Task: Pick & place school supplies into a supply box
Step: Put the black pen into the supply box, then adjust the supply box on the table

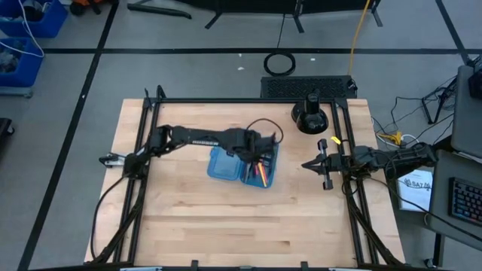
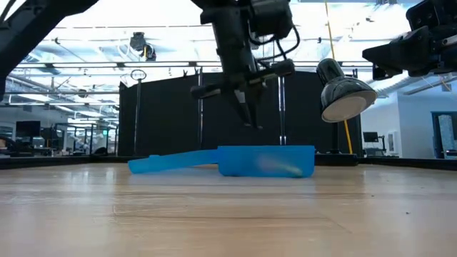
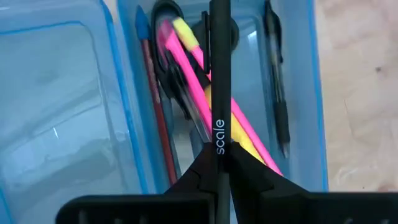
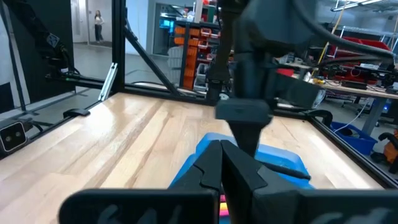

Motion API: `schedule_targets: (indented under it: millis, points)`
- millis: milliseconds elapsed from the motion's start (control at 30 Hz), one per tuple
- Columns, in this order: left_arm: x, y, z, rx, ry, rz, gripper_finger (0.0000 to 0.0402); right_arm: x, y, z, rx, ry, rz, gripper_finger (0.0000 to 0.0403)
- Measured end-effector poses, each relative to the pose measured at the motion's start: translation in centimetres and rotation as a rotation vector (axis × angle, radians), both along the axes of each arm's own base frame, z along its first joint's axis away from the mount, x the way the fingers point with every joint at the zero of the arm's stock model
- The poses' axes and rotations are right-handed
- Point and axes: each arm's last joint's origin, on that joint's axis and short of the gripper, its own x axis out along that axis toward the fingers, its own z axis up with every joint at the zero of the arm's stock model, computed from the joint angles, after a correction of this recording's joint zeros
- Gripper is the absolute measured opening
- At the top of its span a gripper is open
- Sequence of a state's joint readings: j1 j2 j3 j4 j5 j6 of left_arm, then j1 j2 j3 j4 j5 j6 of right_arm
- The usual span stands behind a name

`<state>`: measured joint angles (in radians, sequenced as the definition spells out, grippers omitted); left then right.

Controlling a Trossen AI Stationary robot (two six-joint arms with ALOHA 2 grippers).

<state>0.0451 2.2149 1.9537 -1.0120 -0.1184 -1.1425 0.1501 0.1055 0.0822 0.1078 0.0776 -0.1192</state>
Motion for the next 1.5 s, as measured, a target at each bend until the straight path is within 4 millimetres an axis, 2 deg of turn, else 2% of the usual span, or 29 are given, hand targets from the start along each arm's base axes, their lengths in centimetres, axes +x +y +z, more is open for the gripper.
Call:
schedule_targets:
  millis: [133, 267, 633, 800, 967, 1200, 1267, 1333, 1500]
  points:
    - [0.0, 2.0, -0.6, -0.034, -0.001, 0.025, 0.0018, 0.0, 0.0, -0.1, -0.011, 0.007, 0.000, 0.0000]
    - [-0.4, 3.2, -1.5, -0.033, 0.032, 0.036, 0.0017, 0.0, 0.0, -0.1, -0.020, 0.011, 0.000, 0.0000]
    - [-1.6, 2.2, -4.5, -0.054, 0.124, 0.025, 0.0017, 0.0, 0.0, 0.0, -0.025, 0.003, 0.000, 0.0000]
    - [-1.4, 2.2, -5.3, -0.061, 0.082, 0.021, 0.0017, 0.0, 0.0, 0.0, -0.024, -0.004, -0.001, 0.0000]
    - [-0.8, 2.2, -5.3, -0.066, 0.019, 0.005, 0.0063, 0.0, 0.0, 0.1, -0.026, -0.010, -0.001, 0.0000]
    - [-0.8, 2.1, -5.3, -0.094, 0.022, -0.027, 0.0123, 0.0, 0.0, 0.1, -0.039, -0.012, -0.001, 0.0000]
    - [-0.8, 1.9, -4.9, -0.098, 0.028, -0.090, 0.0131, 0.0, 0.0, 0.1, -0.041, -0.011, -0.001, 0.0000]
    - [-0.7, 1.5, -3.7, -0.068, 0.044, -0.169, 0.0135, 0.0, 0.0, 0.1, -0.041, -0.011, -0.001, 0.0000]
    - [-1.2, -1.0, 1.9, 0.118, 0.048, -0.428, 0.0137, 0.0, 0.0, 0.1, -0.041, -0.011, -0.001, 0.0000]
